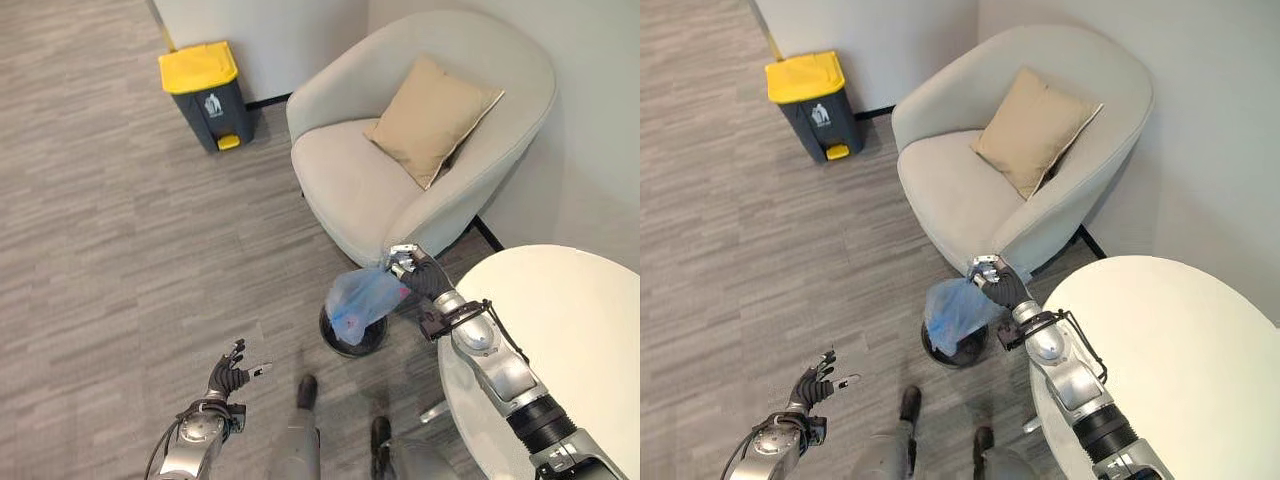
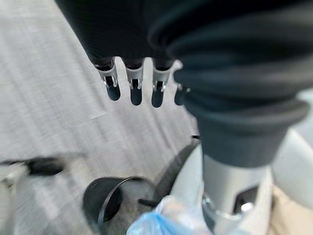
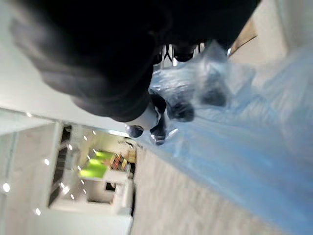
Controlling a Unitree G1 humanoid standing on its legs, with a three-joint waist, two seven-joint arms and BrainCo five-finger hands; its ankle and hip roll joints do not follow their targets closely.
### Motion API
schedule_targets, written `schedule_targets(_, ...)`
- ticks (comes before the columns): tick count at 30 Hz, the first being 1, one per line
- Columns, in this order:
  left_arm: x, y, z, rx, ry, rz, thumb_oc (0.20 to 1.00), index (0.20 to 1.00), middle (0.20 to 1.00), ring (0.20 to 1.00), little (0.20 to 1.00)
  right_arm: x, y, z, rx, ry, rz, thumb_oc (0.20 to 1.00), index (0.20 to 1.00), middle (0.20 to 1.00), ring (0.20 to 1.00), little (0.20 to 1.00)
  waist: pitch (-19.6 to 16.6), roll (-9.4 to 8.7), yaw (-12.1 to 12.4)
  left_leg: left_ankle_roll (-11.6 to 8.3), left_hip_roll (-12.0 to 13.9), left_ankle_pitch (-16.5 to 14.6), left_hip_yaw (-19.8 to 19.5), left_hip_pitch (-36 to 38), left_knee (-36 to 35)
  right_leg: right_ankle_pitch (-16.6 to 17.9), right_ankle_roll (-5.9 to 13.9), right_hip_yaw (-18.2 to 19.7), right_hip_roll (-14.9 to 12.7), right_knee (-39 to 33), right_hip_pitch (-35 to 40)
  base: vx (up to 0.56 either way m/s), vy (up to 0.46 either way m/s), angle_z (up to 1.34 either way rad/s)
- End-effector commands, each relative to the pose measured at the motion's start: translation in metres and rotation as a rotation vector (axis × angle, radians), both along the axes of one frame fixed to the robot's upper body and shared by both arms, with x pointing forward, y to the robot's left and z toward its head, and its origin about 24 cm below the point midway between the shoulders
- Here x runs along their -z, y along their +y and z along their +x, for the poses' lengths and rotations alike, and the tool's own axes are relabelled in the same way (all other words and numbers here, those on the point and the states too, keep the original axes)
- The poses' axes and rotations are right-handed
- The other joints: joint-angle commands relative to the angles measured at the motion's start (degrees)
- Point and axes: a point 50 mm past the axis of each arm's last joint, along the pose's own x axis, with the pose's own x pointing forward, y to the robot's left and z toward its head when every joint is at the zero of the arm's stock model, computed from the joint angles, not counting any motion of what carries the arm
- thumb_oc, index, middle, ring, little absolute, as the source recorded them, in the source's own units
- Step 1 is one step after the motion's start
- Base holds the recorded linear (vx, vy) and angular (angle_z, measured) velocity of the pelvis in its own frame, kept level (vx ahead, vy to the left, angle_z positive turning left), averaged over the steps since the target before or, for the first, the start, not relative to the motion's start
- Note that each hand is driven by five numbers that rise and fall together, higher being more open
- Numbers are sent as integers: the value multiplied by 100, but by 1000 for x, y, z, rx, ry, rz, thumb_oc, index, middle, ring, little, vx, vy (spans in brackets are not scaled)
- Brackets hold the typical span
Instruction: Gather garbage on tea table into small bin, then transfer packed bag to large trash can.
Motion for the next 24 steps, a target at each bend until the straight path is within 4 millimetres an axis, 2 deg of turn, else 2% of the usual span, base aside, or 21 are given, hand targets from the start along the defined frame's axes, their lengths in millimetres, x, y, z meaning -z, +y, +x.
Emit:
schedule_targets(1,-28,1,23,58,-146,15,1000,1000,1000,1000,1000,-46,7,4,-14,-204,134,200,200,200,200,200,-42,-393,-177,170,-752,464,881,-19,320,-74,840,124,-373,-1545,1025,-188,-49,98)
schedule_targets(6,-43,-5,32,101,-217,5,1000,1000,1000,1000,1000,-45,6,3,-28,-193,140,200,200,200,200,200,-30,-619,-305,225,-692,-309,883,341,1034,149,860,-212,-670,-1669,986,-107,-40,59)
schedule_targets(9,-50,-9,37,134,-247,8,1000,1000,1000,1000,1000,-45,6,2,-36,-188,141,200,200,200,200,200,-121,-634,-373,190,-599,-426,870,648,941,183,865,-371,-725,-1709,992,-8,23,67)
schedule_targets(12,-65,-22,44,250,-311,29,1000,1000,1000,1000,1000,-51,6,1,-61,-211,129,200,200,200,200,200,-302,-572,-440,124,-541,-313,902,1022,358,226,902,-552,-718,-1778,1064,32,91,29)
schedule_targets(15,-92,-45,53,418,-427,46,1000,1000,1000,1000,1000,-65,16,-3,-147,-262,132,200,200,200,200,200,-518,-580,-524,147,-618,-292,924,1431,-204,316,988,-429,-714,-1838,1127,36,136,8)
schedule_targets(16,-92,-45,53,418,-427,46,1000,1000,1000,1000,1000,-65,16,-3,-147,-262,132,200,200,200,200,200,-514,-581,-516,148,-618,-287,931,1446,-217,318,988,-423,-713,-1842,1134,68,92,-15)
schedule_targets(19,-110,-62,61,505,-509,46,1000,1000,1000,1000,1000,-68,25,-5,-200,-269,130,200,200,200,200,200,-655,-629,-569,176,-642,-294,1006,1686,-419,361,1048,-321,-720,-1899,1247,42,65,-17)
schedule_targets(24,-126,-86,71,579,-588,23,1000,1000,1000,1000,1000,-72,45,-5,-266,-281,134,200,200,200,200,200,-830,-684,-625,233,-691,-352,1096,1933,-549,416,1118,-174,-733,-1952,1376,43,57,-16)
